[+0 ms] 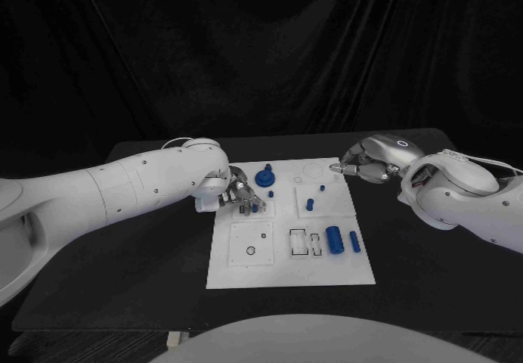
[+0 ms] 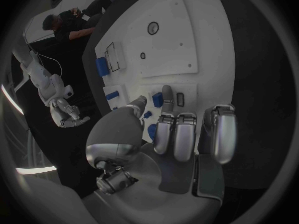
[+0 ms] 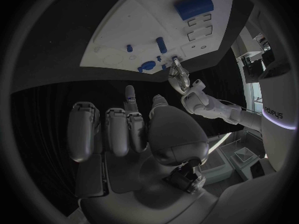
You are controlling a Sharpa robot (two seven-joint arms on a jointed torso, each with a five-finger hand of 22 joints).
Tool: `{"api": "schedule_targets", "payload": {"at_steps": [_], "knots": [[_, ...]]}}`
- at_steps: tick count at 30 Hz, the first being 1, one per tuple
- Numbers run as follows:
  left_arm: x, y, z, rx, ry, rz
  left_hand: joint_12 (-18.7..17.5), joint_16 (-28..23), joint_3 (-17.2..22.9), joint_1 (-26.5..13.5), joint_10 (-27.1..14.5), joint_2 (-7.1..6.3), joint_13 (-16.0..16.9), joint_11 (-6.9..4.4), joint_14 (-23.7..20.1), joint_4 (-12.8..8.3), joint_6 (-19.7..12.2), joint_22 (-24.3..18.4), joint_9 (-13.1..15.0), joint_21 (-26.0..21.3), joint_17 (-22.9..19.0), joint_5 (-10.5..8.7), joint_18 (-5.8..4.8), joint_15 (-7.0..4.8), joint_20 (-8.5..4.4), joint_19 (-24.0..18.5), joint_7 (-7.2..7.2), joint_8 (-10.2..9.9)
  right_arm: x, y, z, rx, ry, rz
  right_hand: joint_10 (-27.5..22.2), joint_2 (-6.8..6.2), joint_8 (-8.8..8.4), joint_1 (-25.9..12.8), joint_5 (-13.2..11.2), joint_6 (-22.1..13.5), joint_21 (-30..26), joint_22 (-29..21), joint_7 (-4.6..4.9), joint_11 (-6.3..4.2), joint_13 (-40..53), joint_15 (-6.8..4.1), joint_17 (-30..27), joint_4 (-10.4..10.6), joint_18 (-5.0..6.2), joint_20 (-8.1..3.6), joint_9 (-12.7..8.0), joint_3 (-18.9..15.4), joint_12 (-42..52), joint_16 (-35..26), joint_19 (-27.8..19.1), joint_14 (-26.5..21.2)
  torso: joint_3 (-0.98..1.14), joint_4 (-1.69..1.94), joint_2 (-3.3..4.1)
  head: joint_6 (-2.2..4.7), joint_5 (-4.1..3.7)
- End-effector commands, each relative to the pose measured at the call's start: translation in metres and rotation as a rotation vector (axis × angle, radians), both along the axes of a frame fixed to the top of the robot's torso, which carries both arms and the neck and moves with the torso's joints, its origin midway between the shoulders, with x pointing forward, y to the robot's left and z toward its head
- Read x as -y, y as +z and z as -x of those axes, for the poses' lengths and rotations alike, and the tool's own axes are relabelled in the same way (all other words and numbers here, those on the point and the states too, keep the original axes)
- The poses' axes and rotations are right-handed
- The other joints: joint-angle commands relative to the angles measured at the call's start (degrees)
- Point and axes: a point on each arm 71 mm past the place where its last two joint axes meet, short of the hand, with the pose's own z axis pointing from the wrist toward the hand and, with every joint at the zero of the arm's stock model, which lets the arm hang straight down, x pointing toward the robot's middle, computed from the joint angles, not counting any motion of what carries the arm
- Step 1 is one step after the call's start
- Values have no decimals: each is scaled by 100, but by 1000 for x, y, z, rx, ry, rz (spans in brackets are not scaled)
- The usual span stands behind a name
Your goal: Assemble the parts on the task board
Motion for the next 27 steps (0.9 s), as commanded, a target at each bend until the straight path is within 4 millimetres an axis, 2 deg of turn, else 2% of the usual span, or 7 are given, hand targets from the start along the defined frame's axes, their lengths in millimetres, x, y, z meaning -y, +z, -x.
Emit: {"api": "schedule_targets", "payload": {"at_steps": [1,8,15,19,23,27], "knots": [[3,-1,1,-12,-13,7,20,15,-50,-45,590,-2,1508,-6,595,23,23,982,7,-14,1509,-29,74,-24,-1,-39,15,-22,1,-1,0,-6,-14,5,608,-12,0,65,5,44,-39,1127,8,38,1509,41,-22,-21,16,27,6,-7,20,-36,187,330,0,1,0,0,-3],[3,-2,1,-13,-16,8,20,15,-76,-39,590,80,1508,-7,595,72,36,984,20,-20,1509,-9,75,-23,0,-40,10,-22,2,-2,0,-6,-14,5,608,-12,0,65,5,44,-39,1127,8,38,1509,41,-22,-21,16,27,6,-7,20,-36,187,330,0,-3,1,0,4],[2,-1,2,3,-8,26,20,15,-77,-23,590,100,1508,-9,595,73,49,996,26,-6,1509,-4,70,-24,0,-24,6,-16,2,-2,0,-3,-15,3,608,-15,0,70,6,47,-43,1125,9,40,1509,40,-29,-19,17,27,8,-10,20,-39,186,329,0,-3,1,0,8],[1,1,5,19,1,40,20,15,-169,66,590,74,1508,-43,595,61,164,1033,122,34,1509,-2,58,-50,-19,30,-39,95,4,-1,1,1,-16,1,608,-15,0,71,6,48,-46,1124,9,40,1509,40,-27,-17,18,27,8,-11,20,-39,185,329,1,-1,0,0,14],[-3,7,7,34,6,47,20,15,-238,141,590,51,1508,-74,595,55,209,1056,205,58,1509,-2,49,-78,-40,65,-69,178,5,0,1,8,-17,-3,608,-17,0,69,4,50,-41,1126,9,41,1509,40,-20,-12,16,27,8,-15,20,-36,187,330,1,0,0,0,22],[-8,22,4,69,15,54,20,15,-270,189,590,39,1508,-88,595,46,218,1067,244,70,1509,2,45,-92,-53,83,-84,212,6,0,1,12,-19,-5,608,-17,-2,52,-3,56,-35,1128,10,41,1509,41,-16,12,14,27,10,-34,20,-35,190,332,0,-1,2,0,22]]}}
